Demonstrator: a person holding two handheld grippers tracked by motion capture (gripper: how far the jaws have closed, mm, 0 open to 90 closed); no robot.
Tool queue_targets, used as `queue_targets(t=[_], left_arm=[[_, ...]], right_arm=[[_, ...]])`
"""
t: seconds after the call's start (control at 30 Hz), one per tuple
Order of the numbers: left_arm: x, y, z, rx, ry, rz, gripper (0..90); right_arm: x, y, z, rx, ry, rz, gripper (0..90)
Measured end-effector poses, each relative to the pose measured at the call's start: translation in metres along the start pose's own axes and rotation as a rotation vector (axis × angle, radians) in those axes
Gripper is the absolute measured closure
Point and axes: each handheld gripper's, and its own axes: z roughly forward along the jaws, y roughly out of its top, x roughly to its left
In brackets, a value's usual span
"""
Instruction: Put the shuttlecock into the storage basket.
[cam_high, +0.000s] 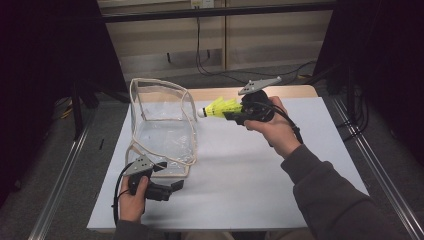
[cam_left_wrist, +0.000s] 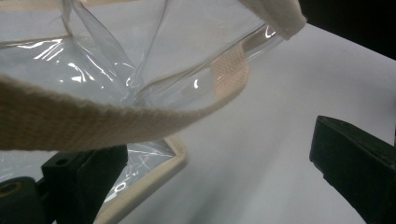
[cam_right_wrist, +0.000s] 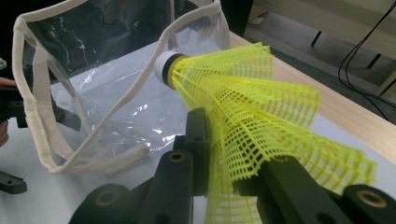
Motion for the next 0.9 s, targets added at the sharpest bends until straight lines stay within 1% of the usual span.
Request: queue_targets(t=[0.13,0.27,0.5,0.53,0.63,0.77,0.9], left_arm=[[0.0,0.0,-0.001,-0.002,0.005,-0.001,4.1],[0.0,0.0,-0.001,-0.003,0.005,-0.002,4.1],[0.0,0.0,0.0,0.0,0.004,-0.001,4.1],[0.0,0.0,0.0,0.001,0.003,0.0,4.1],[0.0,0.0,0.0,0.002,0.001,0.002,4.1],[0.0,0.0,0.0,0.0,0.007,-0.001,4.1],[0.0,0.0,0.0,0.001,0.005,-0.001,4.1]], right_arm=[[0.001,0.006,-0.001,-0.008,0.008,0.0,79.9],[0.002,0.013,-0.001,-0.013,0.002,-0.003,79.9],[0.002,0.019,0.0,-0.007,-0.006,-0.01,79.9],[0.003,0.021,0.001,-0.001,-0.007,-0.015,79.9],[0.005,0.026,0.001,-0.007,-0.005,-0.019,79.9],[0.009,0.032,0.004,-0.001,-0.004,-0.036,79.9],[0.014,0.037,0.008,-0.003,0.004,-0.04,79.9]])
